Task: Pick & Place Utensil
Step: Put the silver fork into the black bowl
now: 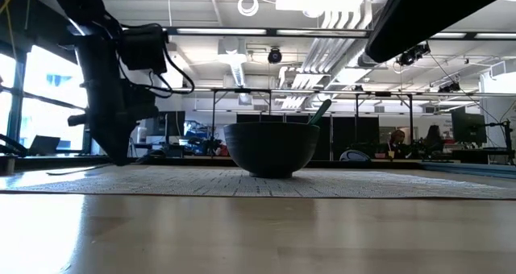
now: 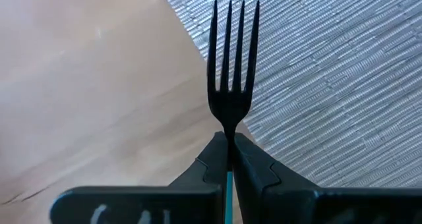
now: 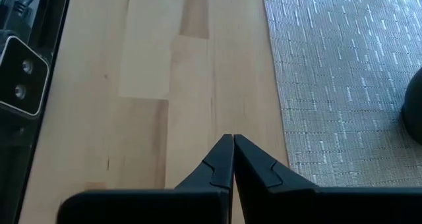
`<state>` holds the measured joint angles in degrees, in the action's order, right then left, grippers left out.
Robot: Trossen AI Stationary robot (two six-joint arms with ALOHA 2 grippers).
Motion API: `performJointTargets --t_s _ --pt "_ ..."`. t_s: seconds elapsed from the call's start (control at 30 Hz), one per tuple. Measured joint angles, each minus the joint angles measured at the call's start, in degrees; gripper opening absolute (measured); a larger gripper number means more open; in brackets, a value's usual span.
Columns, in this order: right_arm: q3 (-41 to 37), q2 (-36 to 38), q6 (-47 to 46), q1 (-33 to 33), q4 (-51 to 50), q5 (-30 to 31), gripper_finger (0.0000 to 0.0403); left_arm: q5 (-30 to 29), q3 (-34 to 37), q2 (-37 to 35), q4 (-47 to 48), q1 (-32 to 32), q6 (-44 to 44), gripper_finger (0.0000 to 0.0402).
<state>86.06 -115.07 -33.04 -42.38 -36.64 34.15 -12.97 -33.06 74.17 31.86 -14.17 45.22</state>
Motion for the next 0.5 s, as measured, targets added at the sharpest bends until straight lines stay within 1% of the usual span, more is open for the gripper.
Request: performJointTargets --t_s 0.23,0.5 --pt "0.0 0.0 -0.56 -0.75 -0.06 -0.02 0.0003 -0.77 4.05 -0.2 -5.07 0.02 1.46 0.0009" --pt "0.0 0.06 -0.63 -0.81 -1.75 0.11 0.0005 -1.37 4.2 -0.13 -5.33 0.06 1.29 0.0009"
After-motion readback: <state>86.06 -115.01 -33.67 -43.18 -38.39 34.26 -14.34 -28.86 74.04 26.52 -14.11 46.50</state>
